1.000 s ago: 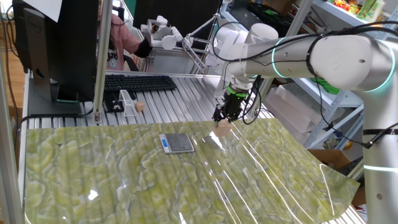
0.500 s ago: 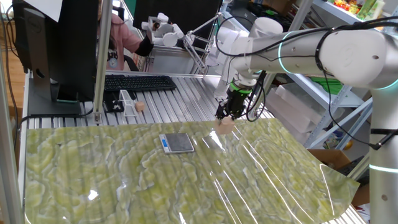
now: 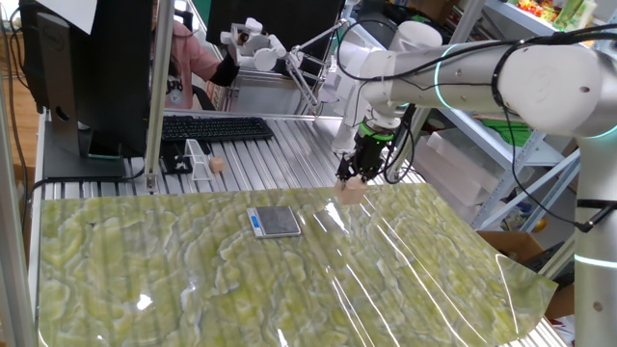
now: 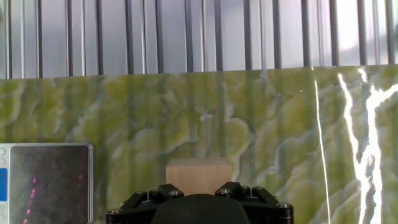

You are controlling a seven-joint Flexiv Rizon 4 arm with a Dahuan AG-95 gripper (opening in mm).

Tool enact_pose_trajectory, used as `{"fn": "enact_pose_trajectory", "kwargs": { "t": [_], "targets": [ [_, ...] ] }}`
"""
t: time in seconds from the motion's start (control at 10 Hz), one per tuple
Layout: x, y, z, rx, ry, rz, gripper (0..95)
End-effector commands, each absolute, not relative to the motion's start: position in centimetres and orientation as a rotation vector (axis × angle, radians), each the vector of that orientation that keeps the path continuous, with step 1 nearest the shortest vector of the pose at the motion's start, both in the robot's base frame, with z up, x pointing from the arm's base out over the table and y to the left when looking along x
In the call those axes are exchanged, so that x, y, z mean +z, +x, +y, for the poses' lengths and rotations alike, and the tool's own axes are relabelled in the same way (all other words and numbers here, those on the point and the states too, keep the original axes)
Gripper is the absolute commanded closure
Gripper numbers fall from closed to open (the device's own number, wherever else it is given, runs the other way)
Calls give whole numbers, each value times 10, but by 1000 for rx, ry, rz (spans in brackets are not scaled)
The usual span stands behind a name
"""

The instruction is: Place the block on the scale

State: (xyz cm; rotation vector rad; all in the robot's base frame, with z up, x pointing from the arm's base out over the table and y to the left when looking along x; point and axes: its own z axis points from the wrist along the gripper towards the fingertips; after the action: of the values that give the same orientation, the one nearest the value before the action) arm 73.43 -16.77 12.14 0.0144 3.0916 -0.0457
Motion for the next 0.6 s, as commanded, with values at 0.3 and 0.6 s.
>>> {"fn": "enact_pose_trajectory", "kwargs": {
  "t": [0.3,0.6],
  "targets": [
    [129,737,-151,-43,39,3112,950],
    [123,731,-132,-43,101,3116,950]
  ]
}}
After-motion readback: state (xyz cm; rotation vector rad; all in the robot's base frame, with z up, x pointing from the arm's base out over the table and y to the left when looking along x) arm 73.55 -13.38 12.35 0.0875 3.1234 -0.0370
